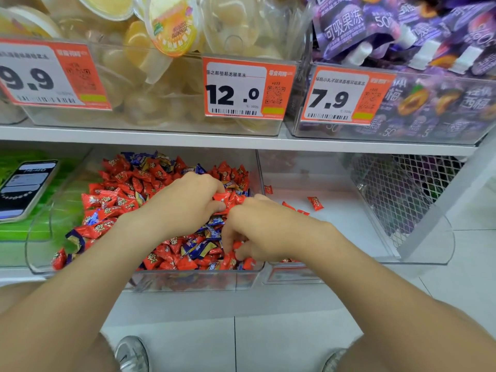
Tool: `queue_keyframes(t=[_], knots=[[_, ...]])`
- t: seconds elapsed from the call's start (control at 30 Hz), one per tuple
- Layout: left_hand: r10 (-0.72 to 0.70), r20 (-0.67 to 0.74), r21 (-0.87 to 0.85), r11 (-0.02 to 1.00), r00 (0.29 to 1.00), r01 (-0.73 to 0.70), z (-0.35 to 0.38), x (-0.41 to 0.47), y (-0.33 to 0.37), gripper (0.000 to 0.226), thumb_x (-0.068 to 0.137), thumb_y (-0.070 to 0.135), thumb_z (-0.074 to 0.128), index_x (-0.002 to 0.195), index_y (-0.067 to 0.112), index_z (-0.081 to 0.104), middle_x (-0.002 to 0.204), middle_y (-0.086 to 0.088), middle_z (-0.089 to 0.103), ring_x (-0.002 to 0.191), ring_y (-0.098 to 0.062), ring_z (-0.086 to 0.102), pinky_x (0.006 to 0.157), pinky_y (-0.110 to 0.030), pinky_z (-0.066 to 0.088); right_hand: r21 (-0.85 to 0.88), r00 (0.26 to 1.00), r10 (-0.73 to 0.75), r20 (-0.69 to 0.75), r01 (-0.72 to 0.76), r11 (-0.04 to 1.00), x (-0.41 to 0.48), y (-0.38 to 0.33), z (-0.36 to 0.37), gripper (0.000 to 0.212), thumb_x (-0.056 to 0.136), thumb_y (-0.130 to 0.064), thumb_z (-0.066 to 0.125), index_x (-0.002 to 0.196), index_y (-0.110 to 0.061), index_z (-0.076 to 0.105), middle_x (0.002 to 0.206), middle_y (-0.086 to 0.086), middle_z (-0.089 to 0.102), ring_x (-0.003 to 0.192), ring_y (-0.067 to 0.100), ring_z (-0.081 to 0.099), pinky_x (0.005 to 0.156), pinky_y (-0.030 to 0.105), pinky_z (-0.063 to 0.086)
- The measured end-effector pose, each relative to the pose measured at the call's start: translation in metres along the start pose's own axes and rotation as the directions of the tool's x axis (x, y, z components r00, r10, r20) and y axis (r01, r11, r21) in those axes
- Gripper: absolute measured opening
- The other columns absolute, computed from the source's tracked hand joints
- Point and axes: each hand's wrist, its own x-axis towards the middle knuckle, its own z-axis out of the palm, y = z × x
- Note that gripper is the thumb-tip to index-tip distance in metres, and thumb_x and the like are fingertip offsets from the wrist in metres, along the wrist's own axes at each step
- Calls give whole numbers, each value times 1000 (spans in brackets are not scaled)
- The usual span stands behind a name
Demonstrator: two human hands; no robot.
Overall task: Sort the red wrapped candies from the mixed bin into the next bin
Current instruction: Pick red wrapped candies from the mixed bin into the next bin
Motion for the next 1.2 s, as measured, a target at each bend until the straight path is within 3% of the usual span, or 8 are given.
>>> queue_keyframes(t=[0.2, 0.37, 0.47, 0.6, 0.73, 0.9, 1.03, 1.2], knots=[[-40, -110, -259, 966, 993, 11, -6, 0, 12, 10, 102, 25, 66, 97, 31, 73, 79, 8, 72, 63, -10, 69, 65, -34, 58, 441, 834, 206, -513, 51, 896, -28, 15, -6, 19, 92, -16, 77, 103, -32, 78, 98, -9, 74, 88, 9, 67, 86, 29, 53], [-235, -22, -547, 817, 972, 185, -3, -1, 25, 12, 101, 35, 68, 104, 24, 73, 80, -2, 75, 67, -11, 74, 58, -32, 63, 843, 782, 512, -355, 30, 538, -52, 33, -8, 18, 103, -11, 67, 108, -27, 74, 82, -2, 69, 65, 10, 60, 62, 21, 49], [-100, -140, -453, 891, 985, 27, -3, -1, 42, 13, 103, 35, 64, 100, 24, 71, 72, 4, 70, 55, 1, 63, 51, -12, 44, 741, 797, 580, -167, -287, 608, -63, 58, 0, 12, 106, -20, 60, 108, -26, 70, 77, -4, 60, 60, 13, 52, 58, 24, 42], [95, -182, -300, 943, 979, -148, 3, 4, 73, 14, 102, 43, 63, 97, 30, 68, 74, 10, 63, 71, 1, 58, 64, -21, 42, 558, 807, 590, -4, -488, 671, -79, 79, 2, 10, 98, -33, 74, 105, -25, 76, 85, -6, 72, 74, 13, 70, 71, 28, 56], [214, -114, -124, 966, 970, -228, 18, 26, 94, 24, 99, 45, 66, 121, 35, 66, 105, 10, 65, 105, -18, 57, 93, -42, 48, 446, 774, 619, -133, -511, 735, -86, 87, 1, 32, 103, -23, 64, 135, -27, 68, 123, 1, 69, 115, 22, 64, 98, 31, 48], [290, 75, -216, 939, 954, -268, 25, 34, 86, 49, 100, 52, 60, 148, 45, 48, 151, 17, 49, 145, -13, 30, 114, -43, 29, 408, 710, 639, -297, -511, 757, -86, 80, 13, 37, 99, -12, 52, 128, -25, 69, 108, 5, 74, 119, 29, 60, 93, 35, 50], [134, -204, -323, 926, 970, -196, 16, 20, 59, 17, 100, 25, 58, 108, 38, 65, 109, 11, 62, 105, -7, 56, 90, -30, 44, 454, 699, 598, -392, -419, 786, -79, 59, 11, 28, 94, -12, 53, 105, -28, 73, 86, -2, 71, 89, 20, 66, 84, 38, 58], [105, 257, -106, 991, 961, -80, 8, -2, 32, 7, 90, 26, 72, 93, 33, 71, 89, 14, 71, 78, 1, 65, 76, -27, 55, 438, 729, 507, -459, -311, 844, -63, 29, 8, 22, 91, -14, 55, 93, -27, 72, 64, -9, 67, 68, 10, 63, 72, 36, 58]])
